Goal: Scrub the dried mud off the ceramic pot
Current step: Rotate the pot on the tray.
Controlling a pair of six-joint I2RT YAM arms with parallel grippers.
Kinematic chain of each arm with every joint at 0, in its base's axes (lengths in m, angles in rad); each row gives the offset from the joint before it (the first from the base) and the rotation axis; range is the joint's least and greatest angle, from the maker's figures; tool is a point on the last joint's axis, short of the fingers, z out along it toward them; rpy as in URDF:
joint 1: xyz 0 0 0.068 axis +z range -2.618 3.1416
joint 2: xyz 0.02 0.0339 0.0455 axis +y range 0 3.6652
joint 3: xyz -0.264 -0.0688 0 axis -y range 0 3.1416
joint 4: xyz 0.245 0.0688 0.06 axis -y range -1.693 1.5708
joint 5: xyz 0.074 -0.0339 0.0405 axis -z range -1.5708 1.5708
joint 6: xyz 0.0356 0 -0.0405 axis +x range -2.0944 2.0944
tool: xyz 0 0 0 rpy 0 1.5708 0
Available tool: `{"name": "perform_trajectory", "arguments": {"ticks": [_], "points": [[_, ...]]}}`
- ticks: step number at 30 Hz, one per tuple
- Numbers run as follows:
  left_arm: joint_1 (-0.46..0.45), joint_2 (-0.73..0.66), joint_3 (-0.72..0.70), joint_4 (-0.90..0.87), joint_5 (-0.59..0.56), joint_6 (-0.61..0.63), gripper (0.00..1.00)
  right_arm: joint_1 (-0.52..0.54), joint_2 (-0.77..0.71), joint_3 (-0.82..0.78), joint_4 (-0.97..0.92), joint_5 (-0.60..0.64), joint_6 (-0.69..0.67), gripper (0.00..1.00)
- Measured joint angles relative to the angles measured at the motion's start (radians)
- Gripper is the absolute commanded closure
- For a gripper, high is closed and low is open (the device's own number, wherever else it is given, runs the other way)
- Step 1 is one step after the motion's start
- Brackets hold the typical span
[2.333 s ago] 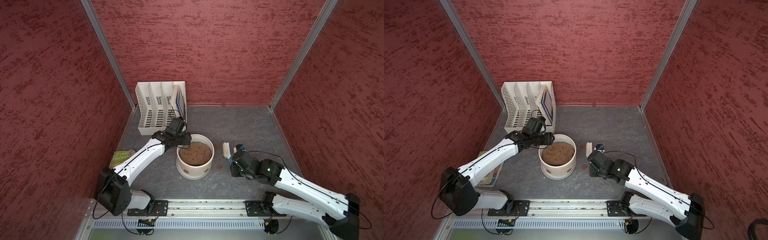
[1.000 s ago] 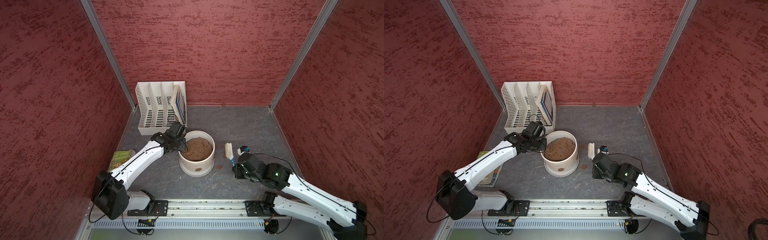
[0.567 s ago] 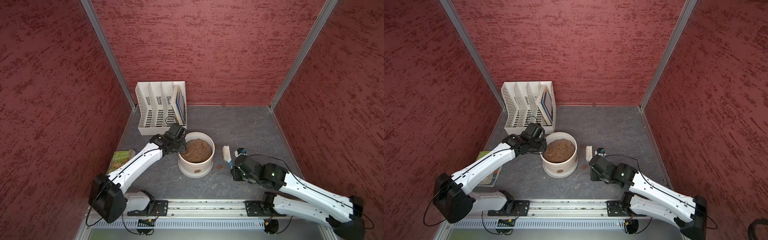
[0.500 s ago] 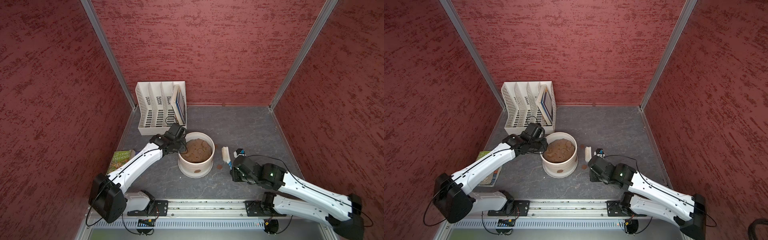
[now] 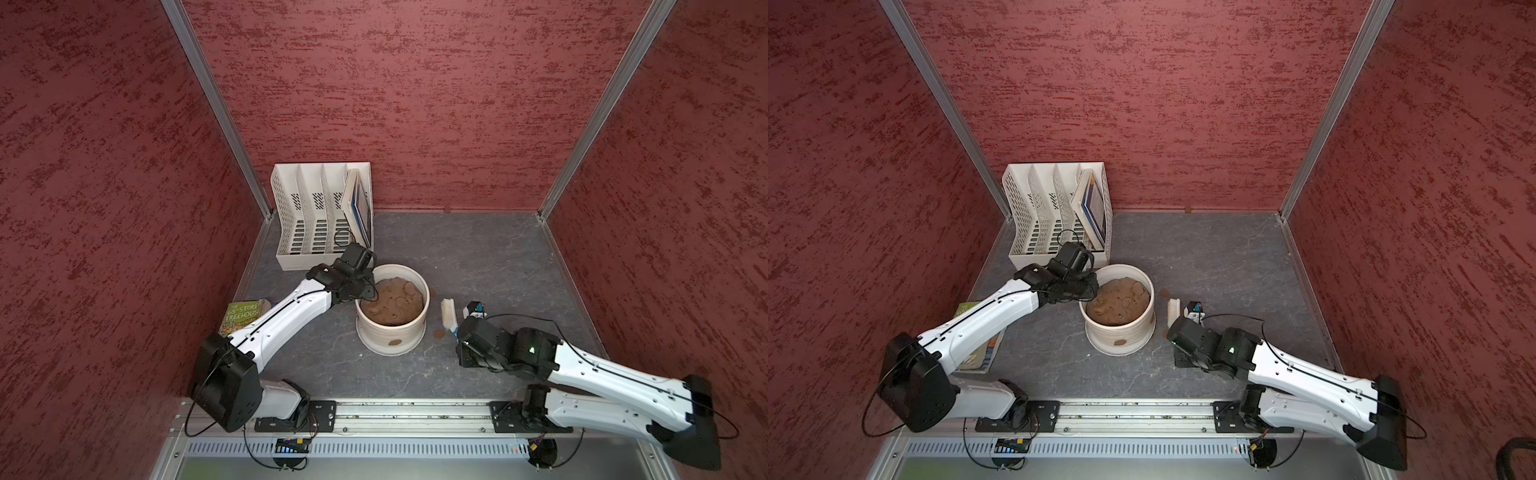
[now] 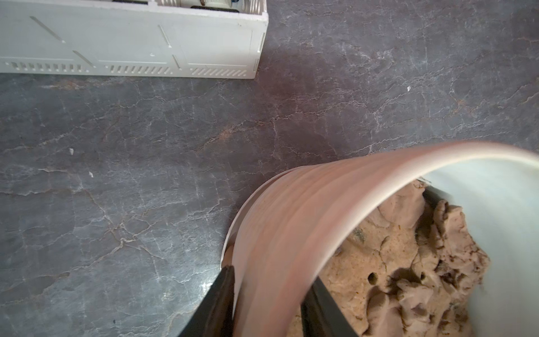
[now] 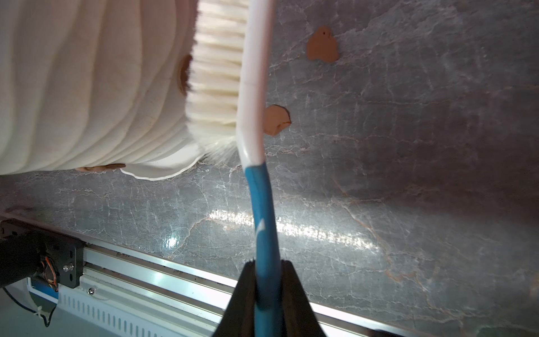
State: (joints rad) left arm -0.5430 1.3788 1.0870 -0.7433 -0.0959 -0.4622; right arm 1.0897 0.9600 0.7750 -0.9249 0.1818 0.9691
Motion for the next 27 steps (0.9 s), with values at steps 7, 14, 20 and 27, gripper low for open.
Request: {"name": "perform_trajectory", "arguments": {"ticks": [7, 14, 20, 27], "points": [[-0.010, -0.016, 0.000, -0.051, -0.026, 0.048, 0.88, 0.000, 0.008, 0.005, 0.000, 0.008, 0.004, 1.00], [-0.015, -0.047, -0.013, -0.089, -0.045, 0.014, 0.98, 0.002, 0.038, 0.028, 0.000, 0.010, 0.002, 1.00], [-0.018, -0.097, -0.037, -0.148, -0.061, -0.014, 1.00, 0.048, 0.108, 0.048, 0.013, 0.008, -0.002, 1.00], [-0.021, -0.129, -0.063, -0.155, -0.068, -0.058, 1.00, 0.081, 0.138, 0.055, 0.079, -0.023, -0.018, 1.00]]}}
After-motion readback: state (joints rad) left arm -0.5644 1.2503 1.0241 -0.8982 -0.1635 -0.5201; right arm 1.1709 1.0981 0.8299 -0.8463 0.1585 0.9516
